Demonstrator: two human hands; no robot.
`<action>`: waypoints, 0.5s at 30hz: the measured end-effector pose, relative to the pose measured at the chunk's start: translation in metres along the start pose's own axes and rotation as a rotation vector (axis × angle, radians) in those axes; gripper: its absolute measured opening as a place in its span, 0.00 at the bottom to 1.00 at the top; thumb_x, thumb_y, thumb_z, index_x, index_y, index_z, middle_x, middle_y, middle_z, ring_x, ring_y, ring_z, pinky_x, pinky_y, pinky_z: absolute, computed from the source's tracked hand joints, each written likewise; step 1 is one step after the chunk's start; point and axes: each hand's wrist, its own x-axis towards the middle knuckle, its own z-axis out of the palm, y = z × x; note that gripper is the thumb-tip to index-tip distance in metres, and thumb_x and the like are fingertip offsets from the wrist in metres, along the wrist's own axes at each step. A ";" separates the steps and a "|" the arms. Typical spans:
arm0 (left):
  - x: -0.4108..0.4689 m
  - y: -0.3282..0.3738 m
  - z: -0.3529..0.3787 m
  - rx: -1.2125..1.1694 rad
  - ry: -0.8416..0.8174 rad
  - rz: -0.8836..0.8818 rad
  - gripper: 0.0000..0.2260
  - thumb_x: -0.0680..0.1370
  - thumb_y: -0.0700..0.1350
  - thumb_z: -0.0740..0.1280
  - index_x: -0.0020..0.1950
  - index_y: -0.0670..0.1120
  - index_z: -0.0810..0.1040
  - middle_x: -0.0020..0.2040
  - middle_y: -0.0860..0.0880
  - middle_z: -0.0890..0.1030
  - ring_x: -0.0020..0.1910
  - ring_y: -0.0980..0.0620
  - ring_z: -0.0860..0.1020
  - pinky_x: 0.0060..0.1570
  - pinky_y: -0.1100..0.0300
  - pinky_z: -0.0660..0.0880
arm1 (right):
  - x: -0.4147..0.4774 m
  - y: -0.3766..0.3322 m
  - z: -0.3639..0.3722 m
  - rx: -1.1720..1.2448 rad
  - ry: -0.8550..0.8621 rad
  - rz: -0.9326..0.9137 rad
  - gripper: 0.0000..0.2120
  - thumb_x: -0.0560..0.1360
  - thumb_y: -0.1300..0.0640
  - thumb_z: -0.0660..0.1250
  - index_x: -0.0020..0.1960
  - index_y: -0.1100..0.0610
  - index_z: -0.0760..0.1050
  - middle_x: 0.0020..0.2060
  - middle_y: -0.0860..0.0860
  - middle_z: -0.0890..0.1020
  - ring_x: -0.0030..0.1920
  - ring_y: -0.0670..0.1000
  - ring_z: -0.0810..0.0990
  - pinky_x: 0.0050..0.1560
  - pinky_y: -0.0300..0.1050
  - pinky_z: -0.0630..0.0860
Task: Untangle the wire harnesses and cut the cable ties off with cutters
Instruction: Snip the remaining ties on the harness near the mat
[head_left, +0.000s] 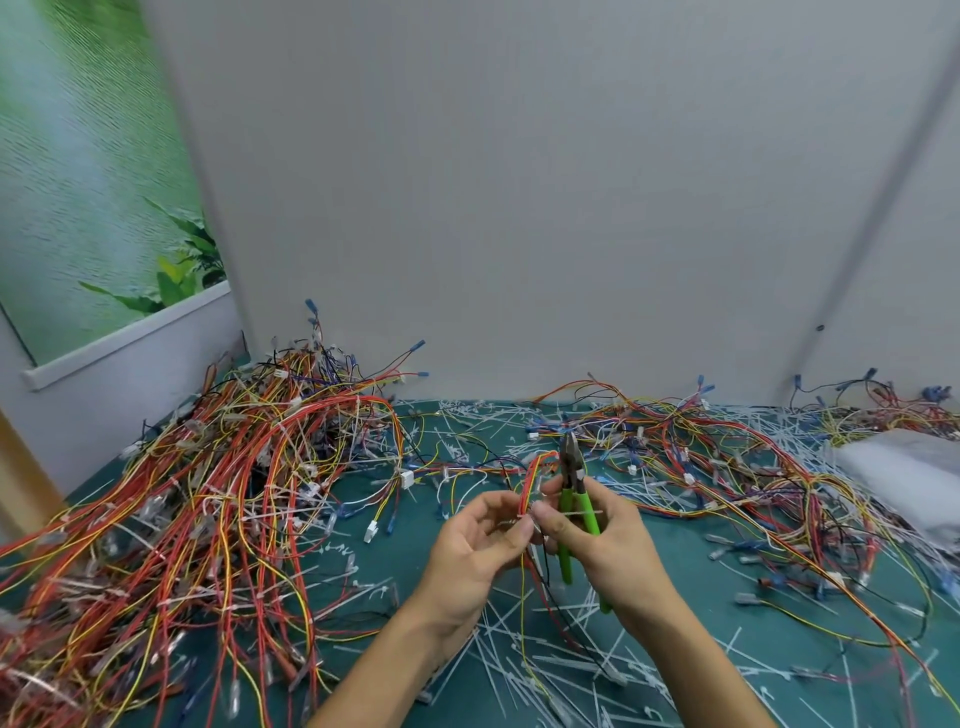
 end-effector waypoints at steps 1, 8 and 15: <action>0.000 0.000 -0.001 0.003 -0.007 0.008 0.16 0.72 0.37 0.76 0.57 0.39 0.76 0.52 0.44 0.81 0.50 0.49 0.79 0.51 0.60 0.76 | 0.000 0.000 0.000 -0.003 -0.002 -0.003 0.11 0.70 0.53 0.77 0.50 0.55 0.81 0.39 0.51 0.84 0.38 0.48 0.81 0.41 0.43 0.81; 0.003 -0.004 -0.006 0.064 0.003 0.102 0.10 0.71 0.39 0.74 0.51 0.42 0.79 0.51 0.45 0.83 0.52 0.50 0.80 0.54 0.61 0.77 | 0.002 0.003 0.000 -0.036 -0.029 -0.048 0.06 0.77 0.61 0.74 0.52 0.60 0.79 0.36 0.49 0.83 0.36 0.45 0.79 0.39 0.39 0.78; 0.002 0.000 -0.005 -0.001 -0.084 -0.099 0.17 0.74 0.36 0.74 0.61 0.34 0.78 0.46 0.43 0.82 0.43 0.51 0.80 0.46 0.57 0.79 | 0.001 0.003 -0.001 -0.114 -0.035 -0.110 0.04 0.77 0.59 0.73 0.51 0.56 0.79 0.38 0.47 0.84 0.38 0.43 0.80 0.43 0.37 0.77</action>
